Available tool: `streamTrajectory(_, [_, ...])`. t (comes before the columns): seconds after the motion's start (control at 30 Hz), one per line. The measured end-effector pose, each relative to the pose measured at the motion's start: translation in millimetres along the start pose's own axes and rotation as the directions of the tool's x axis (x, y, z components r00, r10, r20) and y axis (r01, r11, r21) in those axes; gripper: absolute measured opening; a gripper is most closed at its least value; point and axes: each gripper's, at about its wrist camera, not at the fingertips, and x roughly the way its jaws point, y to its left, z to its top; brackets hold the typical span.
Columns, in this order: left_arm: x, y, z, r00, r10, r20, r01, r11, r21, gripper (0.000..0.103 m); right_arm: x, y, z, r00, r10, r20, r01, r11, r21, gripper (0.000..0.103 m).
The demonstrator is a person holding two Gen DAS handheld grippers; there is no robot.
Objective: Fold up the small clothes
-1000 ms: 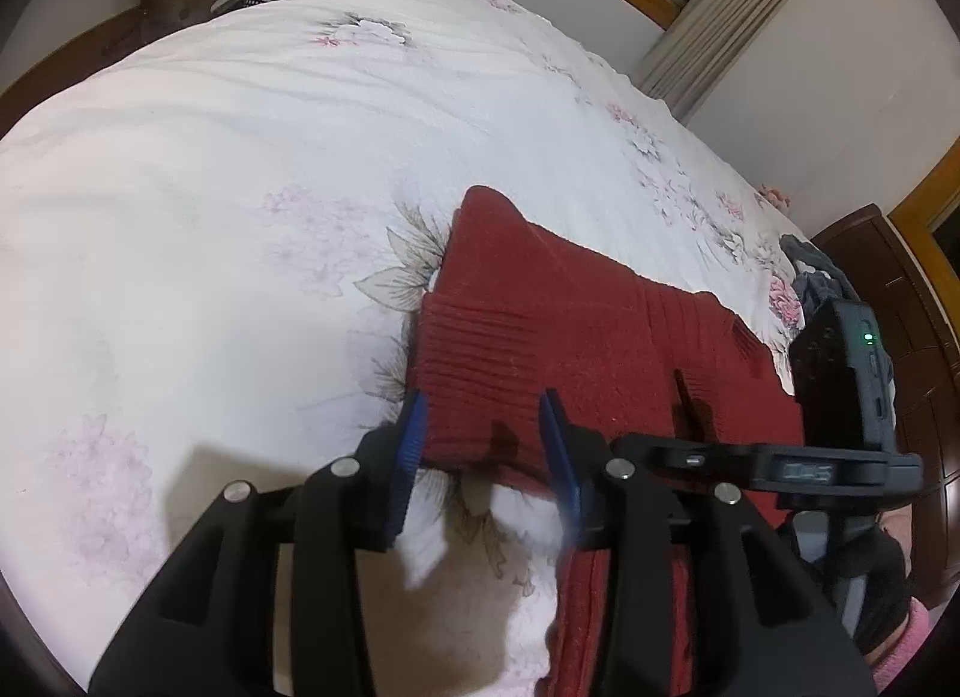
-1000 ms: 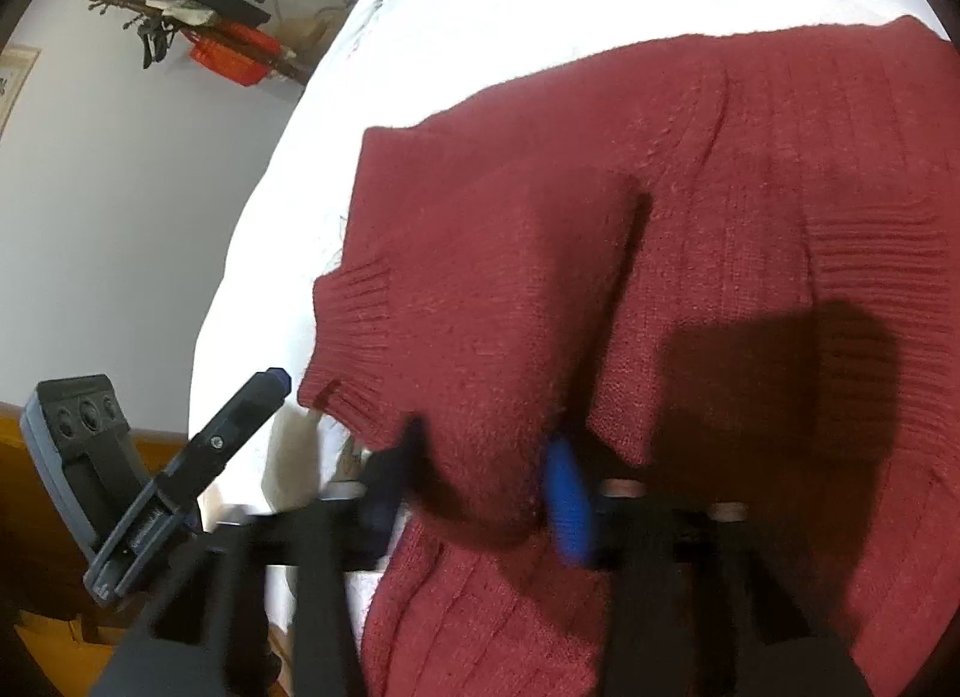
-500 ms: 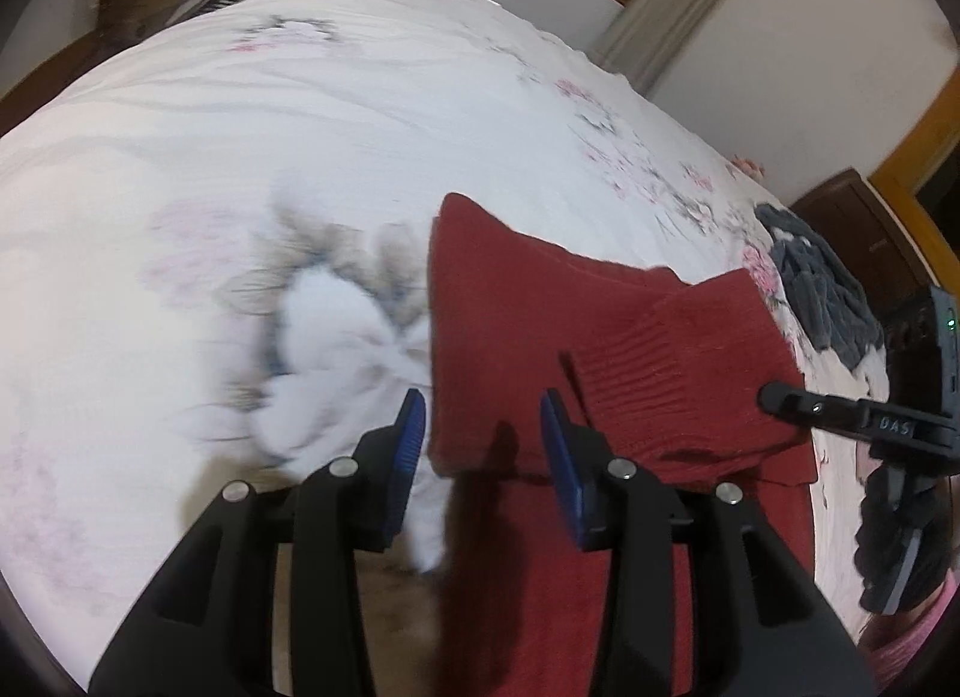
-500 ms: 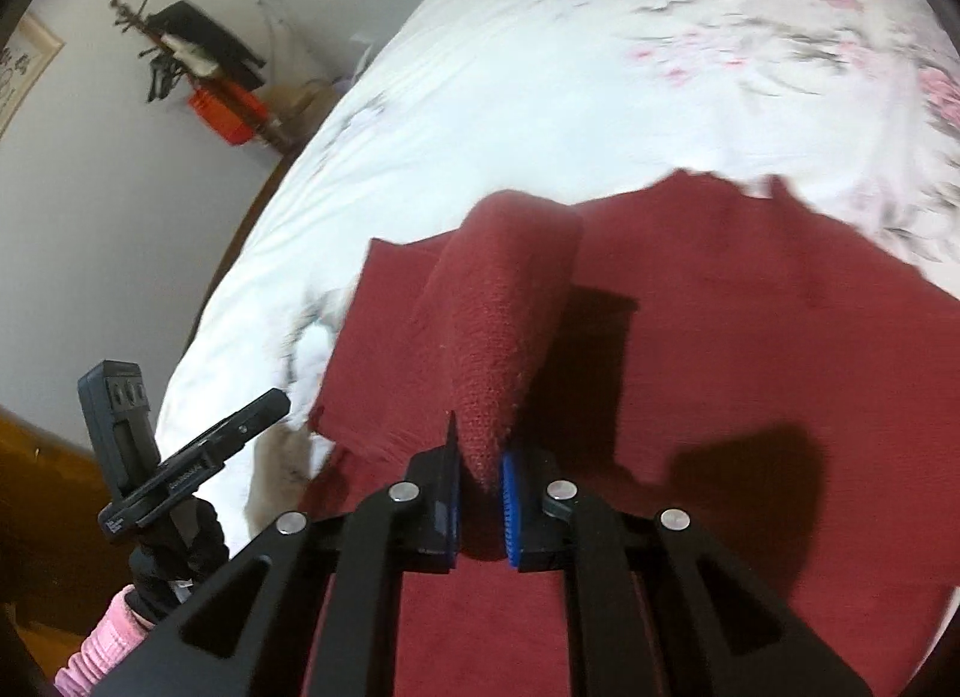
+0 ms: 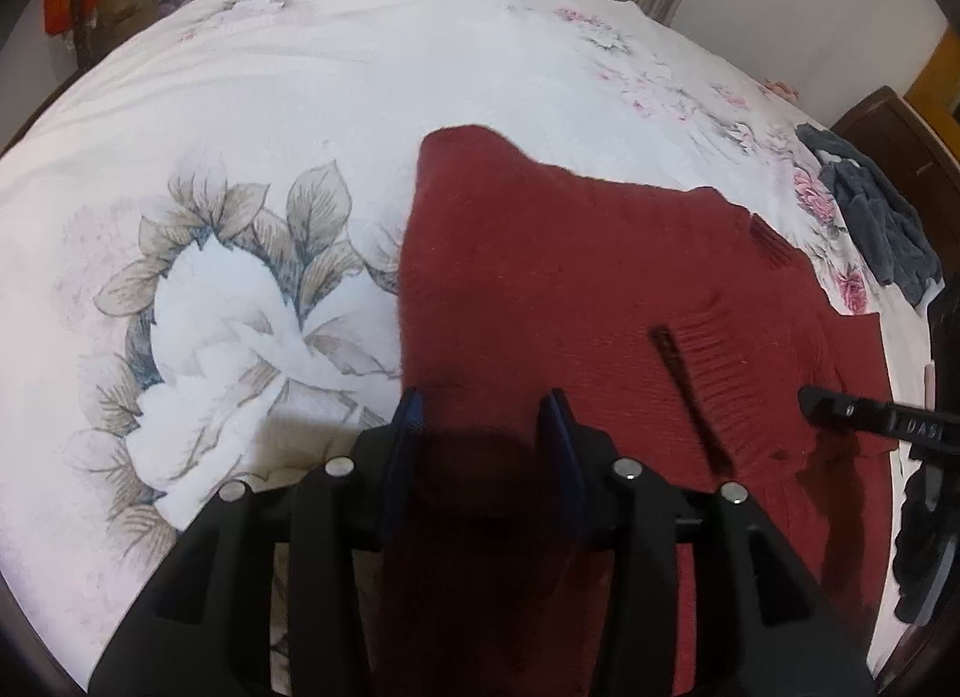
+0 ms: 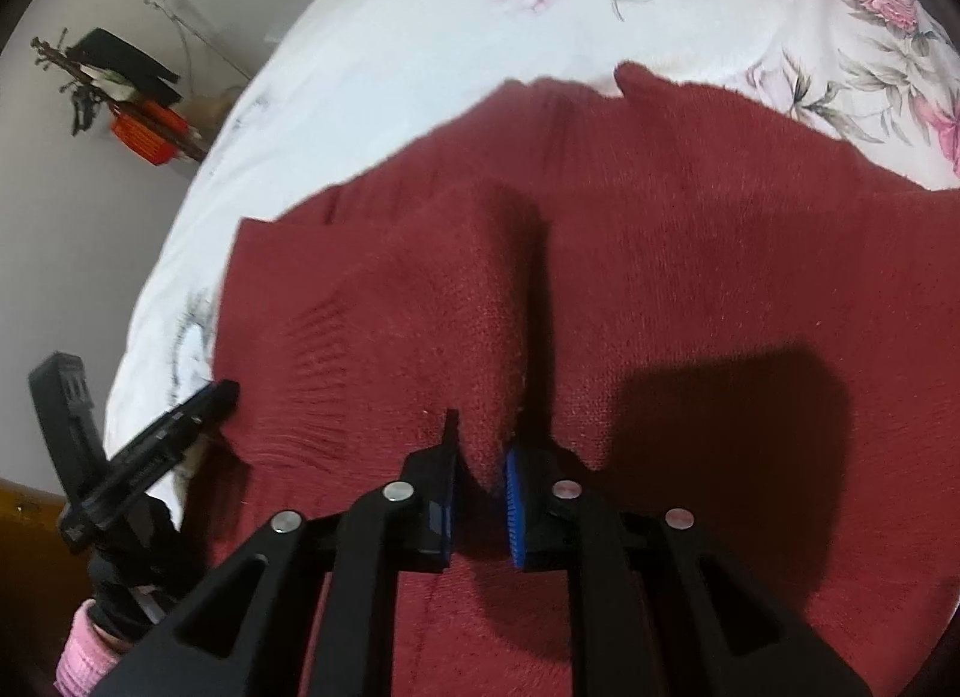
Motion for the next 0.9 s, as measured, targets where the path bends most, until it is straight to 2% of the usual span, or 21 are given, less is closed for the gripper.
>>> streamTrajectory(0.1, [-0.4, 6.1, -1.4, 1.000, -0.023, -0.011, 0.023, 0.999, -0.024, 0.046, -2.6, 6.5, 1.2, 0.999, -0.044, -0.003, 0.044, 0.999, -0.013, 0.022])
streamTrajectory(0.17, [-7.4, 7.7, -1.5, 0.999, -0.038, -0.009, 0.038, 0.999, -0.036, 0.045, -13.6, 15.0, 4.2, 0.995, -0.095, 0.035, 0.096, 0.995, -0.039, 0.039])
streamTrajectory(0.3, [-29.3, 8.7, -4.7, 0.998, -0.041, 0.041, 0.042, 0.999, -0.020, 0.044, -34.7, 51.5, 0.1, 0.986, -0.111, 0.127, 0.130, 0.979, -0.155, 0.043])
streamTrajectory(0.47, [-32.7, 5.2, -7.9, 0.999, -0.047, 0.021, 0.048, 0.999, -0.006, 0.044, -11.8, 99.7, -9.6, 0.997, -0.061, 0.049, 0.072, 0.960, -0.272, 0.047])
streamTrajectory(0.6, [-25.5, 5.1, -7.5, 1.000, -0.026, 0.010, 0.026, 1.000, -0.010, 0.044, 13.7, 121.4, -12.8, 0.998, -0.061, 0.009, 0.061, 0.953, -0.295, 0.051])
streamTrajectory(0.67, [-19.3, 6.9, -7.5, 1.000, -0.022, -0.002, 0.022, 1.000, -0.022, 0.044, 20.6, 121.2, -14.0, 0.997, -0.075, -0.004, 0.071, 0.950, -0.304, 0.056])
streamTrajectory(0.73, [-13.4, 9.8, -8.2, 1.000, -0.021, -0.015, 0.020, 0.999, -0.035, 0.045, 34.2, 127.7, -14.5, 0.992, -0.129, -0.013, 0.118, 0.936, -0.331, 0.062])
streamTrajectory(0.8, [-11.3, 11.9, -9.2, 1.000, -0.023, -0.016, 0.022, 0.999, -0.043, 0.047, 46.7, 130.8, -15.7, 0.981, -0.196, -0.007, 0.179, 0.912, -0.369, 0.063])
streamTrajectory(0.83, [-11.0, 12.0, -9.2, 1.000, -0.022, -0.016, 0.022, 0.999, -0.042, 0.047, 47.3, 128.9, -19.4, 0.976, -0.218, 0.002, 0.202, 0.900, -0.386, 0.060])
streamTrajectory(0.87, [-10.6, 12.0, -9.4, 1.000, -0.021, -0.016, 0.020, 0.999, -0.040, 0.047, 49.3, 129.2, -20.0, 0.969, -0.245, 0.019, 0.232, 0.885, -0.405, 0.046])
streamTrajectory(0.9, [-10.3, 12.1, -9.5, 1.000, -0.021, -0.016, 0.020, 0.999, -0.039, 0.047, 49.0, 128.3, -21.3, 0.964, -0.265, 0.032, 0.254, 0.874, -0.414, 0.042])
